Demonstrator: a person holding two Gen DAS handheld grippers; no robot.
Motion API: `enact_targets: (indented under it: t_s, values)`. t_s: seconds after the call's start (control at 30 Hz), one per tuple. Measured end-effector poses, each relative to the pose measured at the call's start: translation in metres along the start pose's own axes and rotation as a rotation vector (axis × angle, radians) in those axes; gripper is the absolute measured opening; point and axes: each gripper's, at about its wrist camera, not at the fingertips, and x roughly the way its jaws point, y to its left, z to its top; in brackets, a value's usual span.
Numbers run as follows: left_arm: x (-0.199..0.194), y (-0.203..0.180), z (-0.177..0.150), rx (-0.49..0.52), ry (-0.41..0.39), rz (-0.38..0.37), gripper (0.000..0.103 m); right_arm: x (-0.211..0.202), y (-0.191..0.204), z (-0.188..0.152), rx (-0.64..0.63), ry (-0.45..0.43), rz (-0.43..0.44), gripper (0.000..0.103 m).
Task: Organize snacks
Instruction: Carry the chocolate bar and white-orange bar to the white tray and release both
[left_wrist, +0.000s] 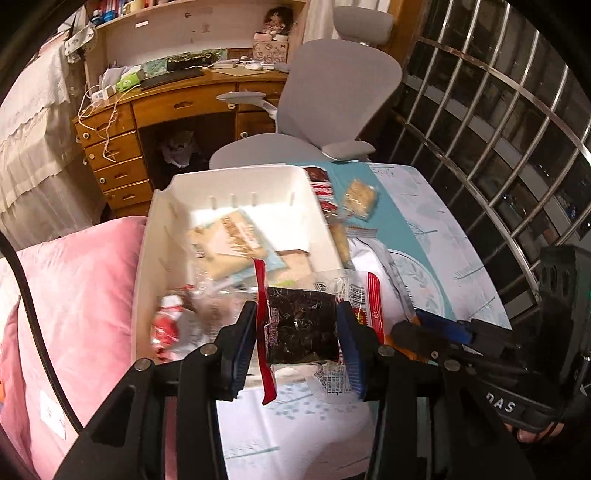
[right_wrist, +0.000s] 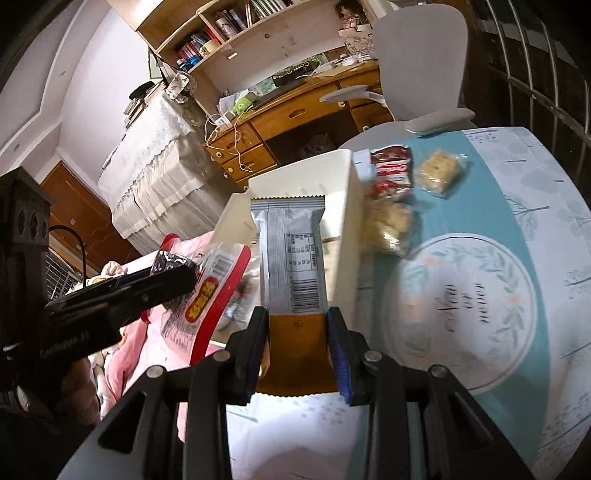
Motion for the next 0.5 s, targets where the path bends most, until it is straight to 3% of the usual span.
enact_targets:
  t_s: [0.33, 0.4, 0.5]
  values:
    - [0.008, 0.053, 0.01, -0.051, 0.021, 0.013, 0.042, 0.029, 0.039, 0.007, -0.022, -0.003, -0.035, 0.033]
    - [0.014, 0.056, 0.011, -0.06, 0.054, 0.005, 0.063, 0.037, 0.039, 0.008, -0.007, 0.017, -0.081, 0.034]
    - [0.022, 0.059, 0.008, -0.081, 0.089, 0.004, 0.069, 0.047, 0.029, 0.007, 0.05, 0.062, -0.097, 0.035]
